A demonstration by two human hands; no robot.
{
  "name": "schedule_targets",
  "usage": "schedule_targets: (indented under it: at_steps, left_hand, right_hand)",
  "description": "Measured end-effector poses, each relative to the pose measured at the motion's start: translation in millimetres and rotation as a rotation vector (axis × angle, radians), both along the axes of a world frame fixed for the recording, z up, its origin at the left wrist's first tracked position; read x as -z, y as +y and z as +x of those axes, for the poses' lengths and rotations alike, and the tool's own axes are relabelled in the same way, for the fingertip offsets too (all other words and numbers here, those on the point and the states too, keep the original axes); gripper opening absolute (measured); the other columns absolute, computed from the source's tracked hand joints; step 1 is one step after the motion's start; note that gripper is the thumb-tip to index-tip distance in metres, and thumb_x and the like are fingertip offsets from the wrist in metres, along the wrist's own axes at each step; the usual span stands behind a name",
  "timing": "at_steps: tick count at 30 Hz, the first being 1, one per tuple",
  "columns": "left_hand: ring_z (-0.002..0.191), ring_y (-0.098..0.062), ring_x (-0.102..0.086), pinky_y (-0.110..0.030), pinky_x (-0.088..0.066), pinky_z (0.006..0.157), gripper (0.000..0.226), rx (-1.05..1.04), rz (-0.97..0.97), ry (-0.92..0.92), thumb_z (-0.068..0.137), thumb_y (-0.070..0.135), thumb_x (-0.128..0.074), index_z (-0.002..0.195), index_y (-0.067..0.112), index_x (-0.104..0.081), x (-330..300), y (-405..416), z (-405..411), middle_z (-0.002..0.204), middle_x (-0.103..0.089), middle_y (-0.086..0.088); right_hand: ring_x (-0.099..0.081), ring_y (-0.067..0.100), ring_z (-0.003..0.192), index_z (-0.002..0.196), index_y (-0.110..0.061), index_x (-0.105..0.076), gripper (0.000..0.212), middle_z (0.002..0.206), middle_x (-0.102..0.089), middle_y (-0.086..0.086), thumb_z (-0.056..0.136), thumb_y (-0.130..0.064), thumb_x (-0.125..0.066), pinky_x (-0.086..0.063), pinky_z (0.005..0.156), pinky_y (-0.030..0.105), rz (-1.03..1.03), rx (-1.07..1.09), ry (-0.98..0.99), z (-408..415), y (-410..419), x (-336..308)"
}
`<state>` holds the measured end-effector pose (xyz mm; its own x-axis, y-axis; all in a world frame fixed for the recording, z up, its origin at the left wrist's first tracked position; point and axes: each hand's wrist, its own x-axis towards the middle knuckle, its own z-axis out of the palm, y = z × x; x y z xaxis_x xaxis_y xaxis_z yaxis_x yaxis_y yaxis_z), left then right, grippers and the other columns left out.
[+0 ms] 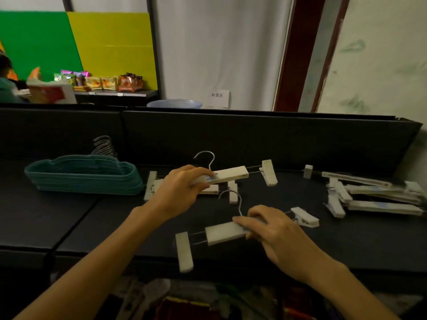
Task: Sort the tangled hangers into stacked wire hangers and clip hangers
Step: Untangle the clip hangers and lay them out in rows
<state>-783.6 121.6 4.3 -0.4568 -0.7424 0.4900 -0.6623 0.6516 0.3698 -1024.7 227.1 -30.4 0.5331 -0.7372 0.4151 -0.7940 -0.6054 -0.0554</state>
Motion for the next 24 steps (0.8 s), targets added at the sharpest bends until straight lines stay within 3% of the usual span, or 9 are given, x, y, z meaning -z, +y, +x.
schedule_targets:
  at_steps: [3,6,9,14,20,24]
  left_hand:
    - [0.092,-0.007,-0.051,-0.012,-0.037,0.072,0.032,0.008,0.036,0.000,0.090,0.018,-0.059,0.119,0.033,-0.058,10,1,44,0.114,-0.058,-0.001]
    - [0.105,-0.012,-0.053,-0.019,-0.041,0.083,0.032,0.042,0.100,-0.045,0.090,0.019,-0.057,0.117,0.035,-0.056,22,2,73,0.123,-0.057,-0.001]
    - [0.113,-0.017,-0.053,-0.027,-0.043,0.091,0.031,0.050,0.161,-0.077,0.090,0.019,-0.058,0.117,0.035,-0.057,34,3,91,0.124,-0.057,0.000]
    - [0.110,-0.013,-0.051,-0.026,-0.043,0.093,0.030,0.098,0.226,-0.127,0.091,0.025,-0.057,0.117,0.039,-0.056,53,2,92,0.123,-0.054,0.003]
    - [0.118,-0.016,-0.045,-0.038,-0.042,0.100,0.031,0.138,0.177,-0.145,0.093,0.027,-0.052,0.122,0.037,-0.053,61,-6,78,0.128,-0.050,0.003]
    - [0.112,-0.013,-0.050,-0.031,-0.044,0.097,0.031,0.163,0.154,-0.157,0.093,0.024,-0.052,0.124,0.029,-0.056,60,-19,72,0.124,-0.055,0.000]
  right_hand:
    - [-0.051,0.008,0.104,0.133,-0.035,-0.039,0.062,0.117,-0.052,-0.004,0.082,-0.011,-0.066,-0.044,0.088,0.022,0.027,0.014,-0.024,47,19,5]
    - [-0.052,0.008,0.103,0.132,-0.033,-0.041,0.058,0.116,-0.054,-0.004,0.084,-0.011,-0.064,-0.045,0.088,0.021,0.045,0.027,-0.042,78,40,10]
    - [-0.052,0.006,0.102,0.132,-0.032,-0.044,0.061,0.115,-0.054,-0.004,0.081,-0.007,-0.067,-0.045,0.086,0.019,0.076,0.074,-0.039,91,60,9]
    - [-0.050,0.002,0.099,0.131,-0.031,-0.045,0.062,0.113,-0.055,-0.004,0.080,-0.004,-0.067,-0.043,0.085,0.018,0.075,0.153,-0.058,91,73,4]
    - [-0.051,0.001,0.100,0.134,-0.038,-0.040,0.045,0.117,-0.049,-0.010,0.090,-0.028,-0.041,-0.041,0.088,0.015,0.075,0.209,-0.090,95,69,6]
    - [-0.052,0.003,0.102,0.132,-0.035,-0.042,0.063,0.115,-0.054,-0.007,0.080,-0.009,-0.068,-0.039,0.083,0.010,0.104,0.223,-0.045,95,60,11]
